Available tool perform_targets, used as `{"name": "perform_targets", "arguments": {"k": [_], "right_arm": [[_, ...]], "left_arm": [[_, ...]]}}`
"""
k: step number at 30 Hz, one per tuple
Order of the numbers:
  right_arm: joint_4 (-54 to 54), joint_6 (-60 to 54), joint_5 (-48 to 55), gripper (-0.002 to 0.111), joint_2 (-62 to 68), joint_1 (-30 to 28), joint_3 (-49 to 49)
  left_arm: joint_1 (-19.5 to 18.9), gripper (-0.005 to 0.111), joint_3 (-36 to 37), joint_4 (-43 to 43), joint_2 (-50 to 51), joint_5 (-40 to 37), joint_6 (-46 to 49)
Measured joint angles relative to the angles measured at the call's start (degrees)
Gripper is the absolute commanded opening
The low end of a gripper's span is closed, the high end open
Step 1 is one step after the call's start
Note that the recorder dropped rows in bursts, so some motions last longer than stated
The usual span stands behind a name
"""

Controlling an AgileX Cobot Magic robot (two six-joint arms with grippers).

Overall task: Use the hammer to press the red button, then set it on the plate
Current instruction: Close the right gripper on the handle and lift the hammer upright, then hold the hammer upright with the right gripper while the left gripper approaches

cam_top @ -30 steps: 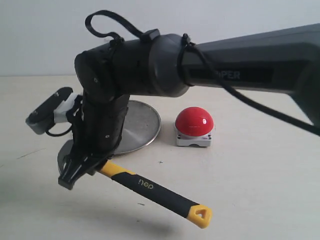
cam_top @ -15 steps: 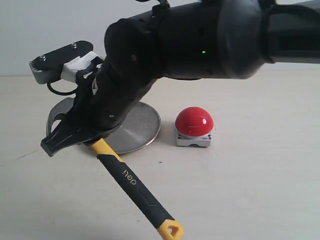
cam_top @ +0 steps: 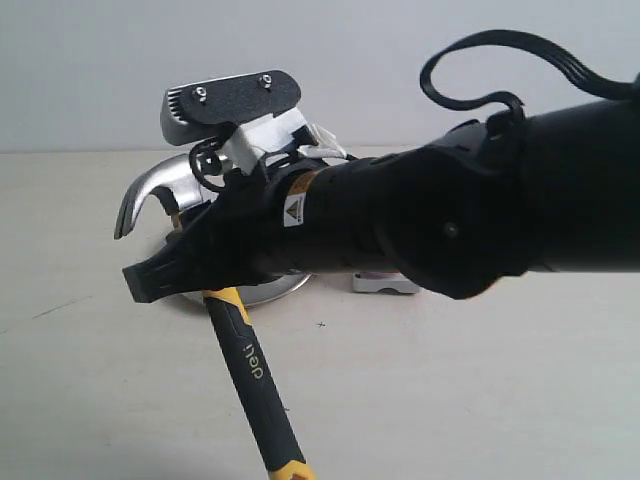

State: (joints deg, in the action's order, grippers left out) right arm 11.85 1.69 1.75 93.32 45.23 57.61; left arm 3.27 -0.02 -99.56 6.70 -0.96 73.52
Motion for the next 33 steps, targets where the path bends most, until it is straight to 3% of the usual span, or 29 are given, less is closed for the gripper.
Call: {"name": "perform_targets", "arguments": {"k": [8, 19, 33], "right_arm": [[-0.5, 3.5, -11.4, 0.0, -2.6, 0.0, -7.6], [-15.6, 24.3, -30.9, 0.0, -5.4, 0.0, -16.5], [-14.9, 23.3, -46.8, 0.0, -5.4, 0.0, -24.7]], "left_arm": [[0.0, 0.0, 0.0, 0.0, 0.0, 0.0, 0.0], [0.0, 0.0, 0.0, 0.0, 0.0, 0.0, 0.0], [0.0, 0.0, 0.0, 0.0, 0.0, 0.0, 0.0]]}}
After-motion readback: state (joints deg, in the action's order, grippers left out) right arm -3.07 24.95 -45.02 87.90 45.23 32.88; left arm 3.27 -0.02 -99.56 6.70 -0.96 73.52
